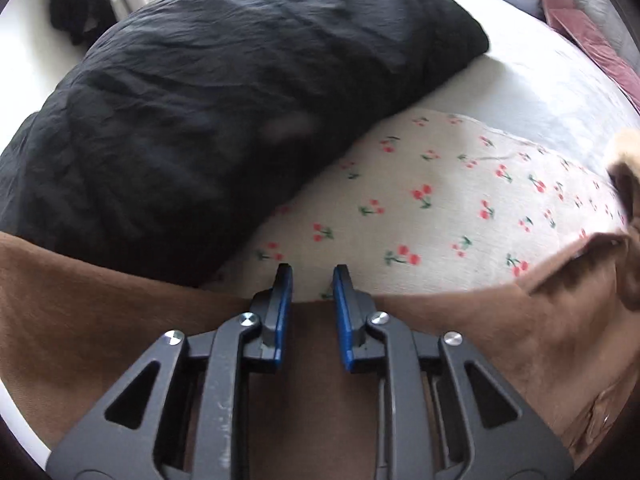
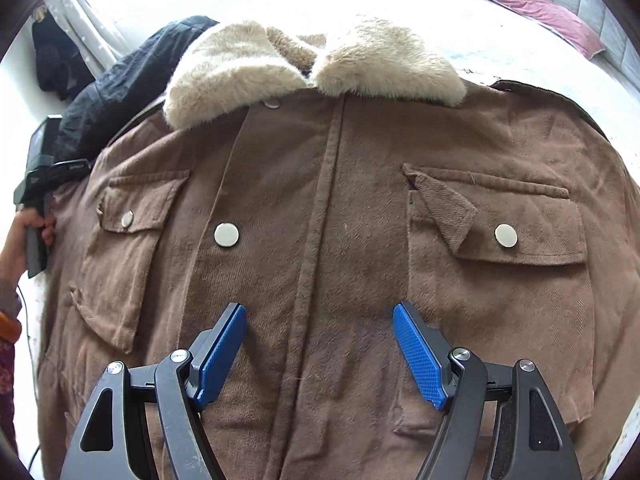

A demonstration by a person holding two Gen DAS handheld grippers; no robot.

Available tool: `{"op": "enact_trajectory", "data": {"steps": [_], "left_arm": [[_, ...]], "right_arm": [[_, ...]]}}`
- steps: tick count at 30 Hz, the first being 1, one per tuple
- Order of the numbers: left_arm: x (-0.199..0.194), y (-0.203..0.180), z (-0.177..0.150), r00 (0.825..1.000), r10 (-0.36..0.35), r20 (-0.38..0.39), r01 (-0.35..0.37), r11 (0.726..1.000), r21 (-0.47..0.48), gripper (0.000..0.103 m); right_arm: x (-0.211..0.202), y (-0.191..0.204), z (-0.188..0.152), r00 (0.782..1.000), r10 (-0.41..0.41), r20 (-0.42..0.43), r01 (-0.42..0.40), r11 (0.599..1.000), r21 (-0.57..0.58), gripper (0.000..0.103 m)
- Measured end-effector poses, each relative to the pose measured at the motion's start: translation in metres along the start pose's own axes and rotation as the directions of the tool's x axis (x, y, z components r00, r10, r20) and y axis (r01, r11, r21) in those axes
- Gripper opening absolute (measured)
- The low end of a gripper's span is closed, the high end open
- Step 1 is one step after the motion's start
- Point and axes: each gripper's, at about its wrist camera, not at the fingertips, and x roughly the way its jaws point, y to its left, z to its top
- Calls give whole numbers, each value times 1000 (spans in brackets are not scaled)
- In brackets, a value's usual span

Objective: Fold large clothes

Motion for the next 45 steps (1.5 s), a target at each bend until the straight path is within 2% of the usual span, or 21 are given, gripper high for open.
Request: {"op": "enact_trajectory", "data": {"steps": [3,5,7,10,13,14,15,17,20,21,24,26,28,32,36,38,41,42,43,44,45], "left_arm": [[-33,3,-5,996,-78,42,79,997,-16,24],[-59,-15,-16,989,-126,72,122,991,58,42],[-80,-41,-27,977,-201,71,191,974,124,53],[-99,-88,-46,941,-335,40,321,925,205,54],[-98,-136,-60,884,-466,-35,456,844,283,54],[-93,-149,-63,877,-479,-42,469,831,299,54],[-86,-158,-65,882,-470,-40,458,832,315,54],[-63,-170,-64,917,-398,-10,379,865,328,56],[-64,-158,-53,912,-409,12,396,889,229,54],[-69,-156,-49,899,-437,-3,428,880,205,54],[-100,-147,-44,833,-552,47,533,821,204,56],[-121,-144,-35,794,-600,97,576,794,196,67],[-133,-156,-19,783,-608,134,578,790,205,67],[-147,-220,9,813,-559,164,501,815,292,67],[-127,-279,28,869,-476,138,421,855,304,67],[-113,-295,34,889,-440,127,387,870,304,67],[-92,-300,36,900,-419,118,374,883,285,67],[-85,-301,35,908,-405,105,362,887,288,67],[-79,-303,33,918,-387,88,346,888,301,66],[-73,-304,27,927,-368,74,327,889,321,66],[-66,-307,23,937,-346,53,306,885,352,66]], "right_arm": [[-12,-17,6,999,44,30,-45,998,35,77],[-19,-28,15,997,-27,67,25,999,33,77],[-26,-39,25,992,-76,105,70,996,57,77],[-25,-51,40,982,-128,139,118,990,75,77],[-5,-63,60,978,-168,121,157,983,92,77],[3,-66,64,978,-179,112,168,981,99,77],[12,-67,67,978,-183,105,172,980,100,78],[23,-63,73,971,-202,131,194,979,66,85],[31,-58,79,965,-210,158,207,978,36,86],[29,-59,80,967,-199,162,194,980,43,86],[19,-65,81,974,-124,192,118,992,43,86],[11,-69,82,972,-83,221,75,996,45,86],[2,-71,88,965,-73,254,59,996,61,86],[0,-51,124,947,-70,315,57,997,51,86],[3,-36,166,924,-86,372,86,996,17,85],[17,-32,180,929,-75,362,77,997,7,85],[48,-22,197,947,-95,306,114,993,-44,81],[59,-20,200,947,-128,295,155,986,-67,77],[69,-19,201,941,-181,286,212,974,-84,58],[76,-23,199,935,-222,277,255,962,-93,47],[78,-32,194,936,-223,273,252,965,-77,40]]}}
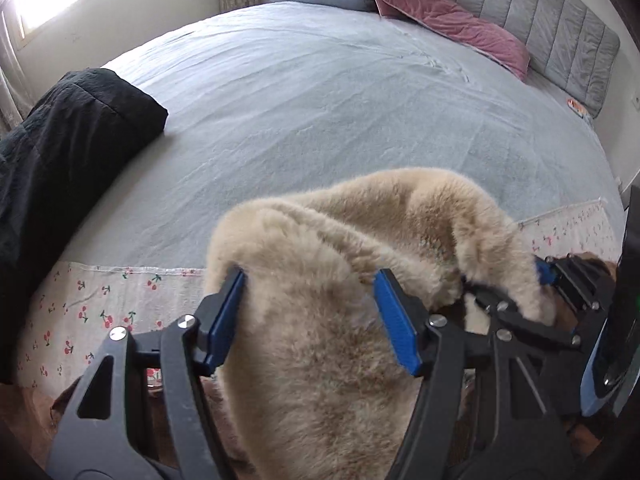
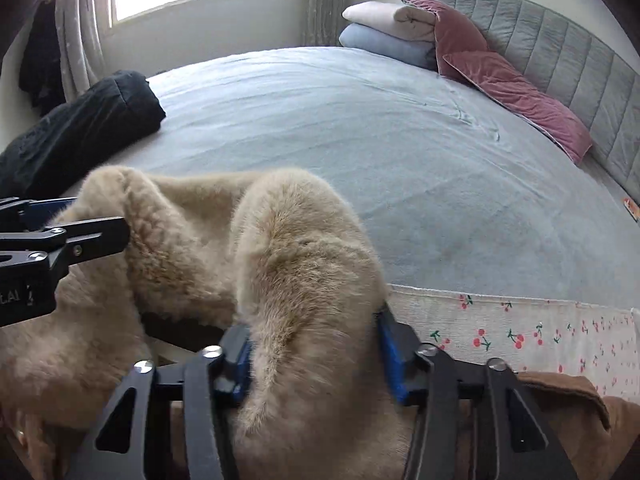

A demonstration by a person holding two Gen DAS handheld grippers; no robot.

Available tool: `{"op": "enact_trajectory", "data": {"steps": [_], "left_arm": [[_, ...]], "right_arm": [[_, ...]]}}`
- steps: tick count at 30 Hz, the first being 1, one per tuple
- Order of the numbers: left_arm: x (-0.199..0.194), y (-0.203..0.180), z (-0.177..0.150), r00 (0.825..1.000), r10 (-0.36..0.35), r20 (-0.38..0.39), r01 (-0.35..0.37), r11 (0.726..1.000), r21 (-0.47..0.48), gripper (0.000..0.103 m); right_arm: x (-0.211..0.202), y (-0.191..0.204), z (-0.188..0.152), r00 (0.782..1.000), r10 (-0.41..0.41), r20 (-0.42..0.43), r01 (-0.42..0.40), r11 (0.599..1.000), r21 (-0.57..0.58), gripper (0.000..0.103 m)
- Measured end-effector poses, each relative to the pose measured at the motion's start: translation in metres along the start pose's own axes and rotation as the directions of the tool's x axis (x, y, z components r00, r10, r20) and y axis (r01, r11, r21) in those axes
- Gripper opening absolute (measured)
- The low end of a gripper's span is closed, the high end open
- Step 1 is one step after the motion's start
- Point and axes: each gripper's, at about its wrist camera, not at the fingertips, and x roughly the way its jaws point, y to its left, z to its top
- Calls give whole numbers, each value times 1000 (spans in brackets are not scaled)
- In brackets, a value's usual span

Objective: Fold large clothes

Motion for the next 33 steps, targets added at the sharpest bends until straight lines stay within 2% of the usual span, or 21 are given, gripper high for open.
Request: {"op": "enact_trajectory", "data": {"steps": [1,3,4,7,9,11,12,13,14,16,17,18,19,20,22,24,26,27,28,30,33], "left_arm": [[7,-3,-5,999,14,-37,-13,999,37,67],[18,-5,-14,995,35,-92,-26,995,95,67],[21,-3,-16,994,18,-108,-9,996,86,67],[24,6,-21,980,-114,-166,112,993,-22,38],[13,1,-25,981,-120,-150,122,992,8,28],[-12,6,-30,975,-208,-75,208,978,-9,25],[-27,13,-33,964,-265,-22,264,964,-25,25],[-40,23,-36,946,-322,28,323,945,-44,24],[-50,37,-41,922,-375,91,383,920,-84,23],[-48,60,-51,884,-446,137,465,870,-166,23],[-40,68,-57,874,-464,145,485,846,-219,23],[-29,75,-63,862,-488,140,507,816,-277,23],[-18,79,-69,858,-497,127,510,801,-312,23],[-11,79,-74,868,-483,114,492,807,-326,23],[-7,65,-78,895,-439,81,443,854,-272,29],[-20,49,-75,933,-355,62,360,917,-171,37],[-33,36,-67,964,-261,54,265,961,-83,53],[-39,31,-63,975,-217,56,219,975,-33,55],[-42,27,-58,979,-194,56,194,981,4,57],[-45,22,-51,983,-178,44,176,983,44,58],[-47,23,-37,984,-165,65,162,986,47,58]], "right_arm": [[-2,-12,-5,999,35,18,-36,998,56,32],[-16,-31,-18,995,83,54,-90,983,160,24],[-22,-36,-22,994,86,68,-98,978,186,22],[-38,-36,-25,993,65,94,-84,974,210,20],[-44,-39,-25,992,79,103,-100,970,220,19],[-43,-55,-25,986,134,96,-156,949,274,19],[-39,-68,-26,977,191,93,-211,921,329,19],[-35,-82,-29,956,274,101,-292,872,393,19],[-31,-96,-33,925,360,124,-375,807,457,19],[-15,-123,-46,826,533,184,-525,608,595,18],[-7,-132,-54,788,581,204,-552,521,651,18],[0,-137,-60,766,607,211,-559,468,684,17],[4,-138,-63,762,614,207,-556,456,695,17],[4,-137,-65,765,612,200,-552,462,695,17],[0,-133,-62,777,602,185,-548,502,670,18],[-11,-124,-53,811,566,150,-528,597,604,24],[-26,-114,-43,856,503,120,-486,702,520,34],[-32,-110,-39,876,470,110,-459,743,486,43],[-38,-106,-36,892,439,105,-436,777,454,50],[-49,-98,-32,909,401,111,-410,821,397,53],[-62,-82,-27,932,346,112,-364,882,299,57]]}}
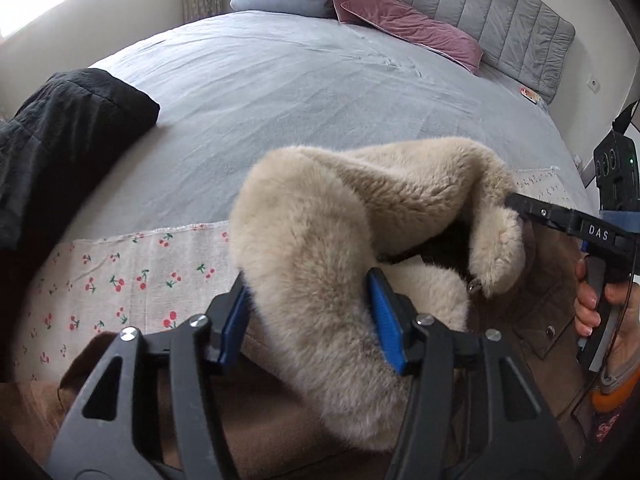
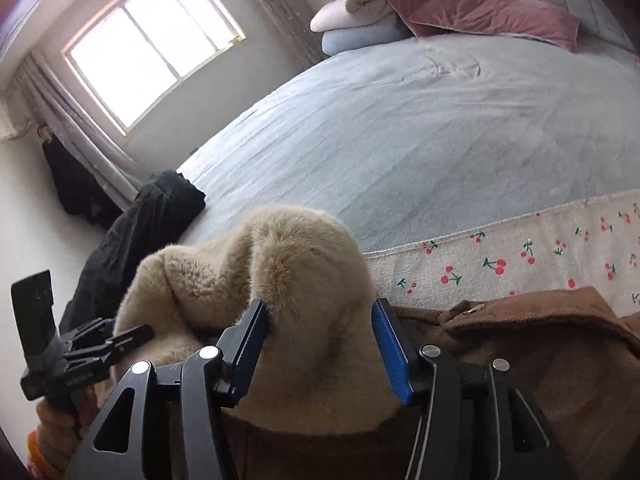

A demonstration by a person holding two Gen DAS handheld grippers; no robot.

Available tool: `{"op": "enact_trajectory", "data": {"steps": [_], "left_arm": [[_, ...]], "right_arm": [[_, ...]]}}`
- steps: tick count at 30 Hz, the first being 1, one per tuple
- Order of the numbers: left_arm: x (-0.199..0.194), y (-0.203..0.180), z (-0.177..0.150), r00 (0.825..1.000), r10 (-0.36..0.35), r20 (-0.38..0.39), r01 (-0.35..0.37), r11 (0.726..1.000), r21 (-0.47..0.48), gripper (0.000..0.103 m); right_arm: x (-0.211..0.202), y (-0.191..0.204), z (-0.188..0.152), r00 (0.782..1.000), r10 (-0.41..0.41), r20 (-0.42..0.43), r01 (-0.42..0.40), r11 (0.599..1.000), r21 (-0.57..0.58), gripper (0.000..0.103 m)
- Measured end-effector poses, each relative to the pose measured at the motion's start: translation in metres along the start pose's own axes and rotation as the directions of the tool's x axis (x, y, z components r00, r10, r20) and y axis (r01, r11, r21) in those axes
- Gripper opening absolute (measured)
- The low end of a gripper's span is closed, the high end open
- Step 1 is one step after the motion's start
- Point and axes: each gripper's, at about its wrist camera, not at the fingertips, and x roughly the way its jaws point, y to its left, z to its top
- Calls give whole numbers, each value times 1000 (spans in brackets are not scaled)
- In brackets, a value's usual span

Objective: Fold large clothes

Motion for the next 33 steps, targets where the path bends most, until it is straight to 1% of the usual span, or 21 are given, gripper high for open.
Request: {"op": "enact_trajectory", "data": {"steps": [3,5,7,9,12,13,15,17,18,19,20,21,22,24,25,26,27,29,30,33], "left_arm": [[10,10,11,1000,19,-11,-19,1000,-11,61],[17,16,21,999,36,-23,-36,999,-12,61],[21,20,27,999,43,-14,-43,999,-20,61],[26,28,30,998,58,-26,-59,996,-66,61],[8,31,17,993,104,63,-96,988,-124,61],[-1,28,11,990,105,94,-93,987,-128,61],[-17,19,-2,986,95,136,-79,990,-114,61],[-32,3,-16,978,131,161,-122,990,-65,61],[-37,-4,-24,977,118,178,-114,993,-30,61],[-39,-11,-33,978,101,183,-104,995,3,61],[-36,-14,-40,979,100,178,-105,994,17,61],[-28,-15,-45,982,103,158,-108,994,23,61],[-16,-13,-48,985,111,132,-113,993,13,61],[11,1,-56,988,123,96,-119,992,-42,69],[24,8,-60,986,140,89,-135,989,-65,82],[30,14,-61,988,134,73,-126,987,-100,86],[27,18,-59,990,117,78,-107,987,-123,86],[19,17,-58,988,129,82,-118,984,-131,89],[13,17,-58,988,133,73,-122,983,-140,89],[-12,13,-63,993,114,37,-106,979,-176,89]], "right_arm": [[4,15,0,998,-56,13,57,993,-104,57],[13,23,4,998,-57,11,58,986,-158,57],[24,32,6,997,-69,23,73,976,-205,57],[32,36,5,992,-120,39,126,967,-220,57],[41,40,-1,988,-149,45,155,959,-238,57],[38,43,-6,986,-159,56,168,954,-250,57],[27,46,-12,984,-163,68,176,947,-268,57],[10,50,-23,986,-156,54,165,941,-294,59],[2,53,-30,988,-146,41,152,934,-323,64],[-5,54,-39,989,-142,30,144,924,-354,69],[-10,55,-47,989,-147,21,144,916,-375,71],[-10,55,-55,988,-157,7,147,910,-388,71],[-7,54,-62,985,-171,-15,152,908,-390,71],[7,46,-70,977,-206,-49,175,915,-363,71],[19,39,-74,972,-226,-67,190,921,-341,71],[29,33,-76,968,-235,-85,197,926,-323,72],[32,30,-76,971,-226,-76,193,931,-310,73],[25,28,-73,974,-213,-70,185,940,-286,73],[19,26,-72,975,-210,-71,185,946,-265,73],[-15,21,-72,978,-193,-75,174,962,-209,74]]}}
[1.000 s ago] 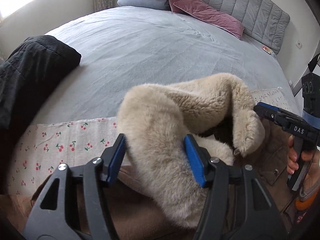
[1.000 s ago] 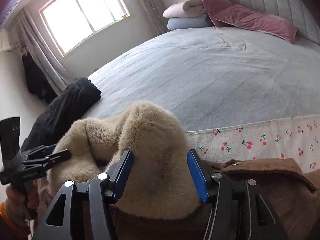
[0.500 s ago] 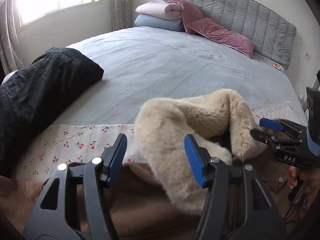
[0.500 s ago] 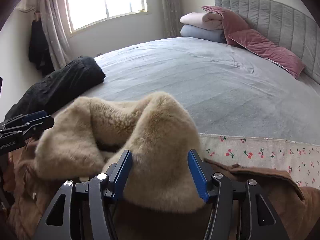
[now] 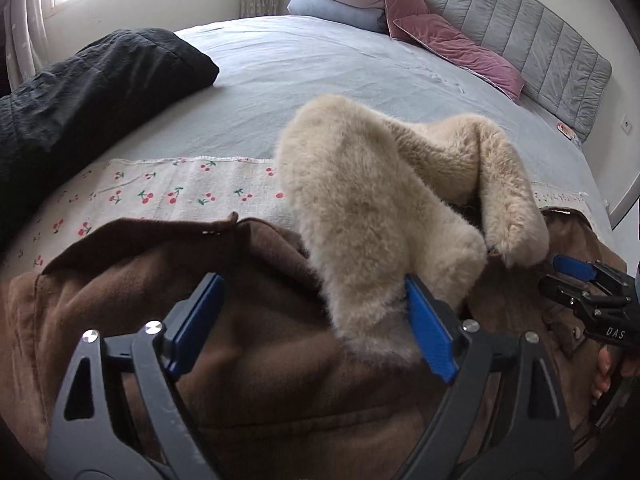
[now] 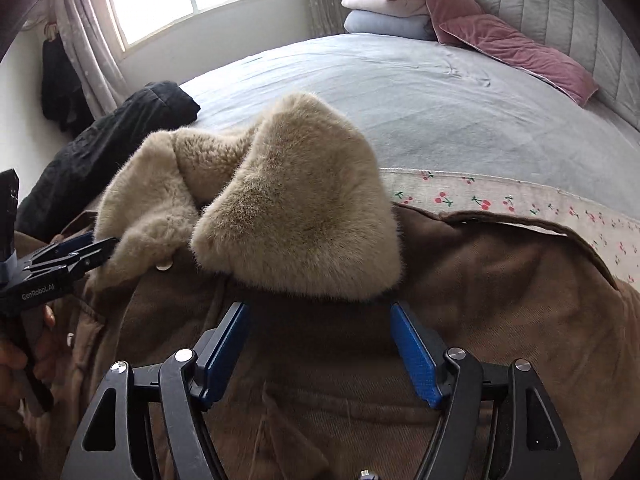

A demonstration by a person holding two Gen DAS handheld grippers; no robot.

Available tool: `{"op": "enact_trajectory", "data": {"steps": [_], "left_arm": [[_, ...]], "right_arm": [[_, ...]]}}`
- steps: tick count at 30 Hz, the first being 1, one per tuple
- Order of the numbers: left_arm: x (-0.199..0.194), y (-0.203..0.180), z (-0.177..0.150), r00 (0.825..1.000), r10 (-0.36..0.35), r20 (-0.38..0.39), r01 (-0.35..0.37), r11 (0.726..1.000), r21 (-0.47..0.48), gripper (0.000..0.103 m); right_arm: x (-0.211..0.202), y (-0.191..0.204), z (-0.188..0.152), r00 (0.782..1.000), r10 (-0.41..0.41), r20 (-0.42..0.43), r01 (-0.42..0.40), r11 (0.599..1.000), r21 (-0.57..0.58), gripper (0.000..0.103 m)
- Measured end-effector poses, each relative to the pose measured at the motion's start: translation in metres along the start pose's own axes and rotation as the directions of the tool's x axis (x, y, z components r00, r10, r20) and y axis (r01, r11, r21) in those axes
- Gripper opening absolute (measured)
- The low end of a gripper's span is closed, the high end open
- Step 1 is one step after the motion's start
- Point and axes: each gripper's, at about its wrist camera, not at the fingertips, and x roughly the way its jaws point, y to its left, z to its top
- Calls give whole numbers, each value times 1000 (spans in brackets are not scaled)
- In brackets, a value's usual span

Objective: Fold large clothes

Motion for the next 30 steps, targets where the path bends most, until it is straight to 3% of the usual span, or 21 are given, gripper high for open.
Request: {"op": "enact_trajectory", "data": {"steps": [4,7,12,17,20,25,27,30], "left_arm": [[-41,-5,-20,987,148,-67,-149,989,-9,89],[-81,-14,-39,980,183,-78,-182,983,16,89],[-143,-28,-64,988,136,-79,-132,989,61,90],[-189,-29,-91,999,32,-30,-32,999,-4,97],[-198,-33,-106,1000,-3,-3,3,1000,-31,98],[-174,-31,-127,998,-62,-14,60,994,-92,99],[-159,-31,-134,994,-96,-59,87,987,-137,99],[-144,-36,-142,984,-124,-124,108,986,-124,99]], "right_arm": [[-56,-27,-17,999,-16,33,13,996,89,80],[-98,-53,-31,999,-33,30,27,985,171,80],[-164,-86,-62,992,-120,37,109,968,226,80],[-208,-122,-98,983,-181,30,165,947,276,81],[-220,-149,-119,981,-193,26,173,924,341,81],[-215,-205,-156,985,-172,15,140,846,515,81],[-209,-230,-171,986,-167,17,124,792,598,81],[-199,-266,-193,987,-154,39,81,697,712,81]]}}
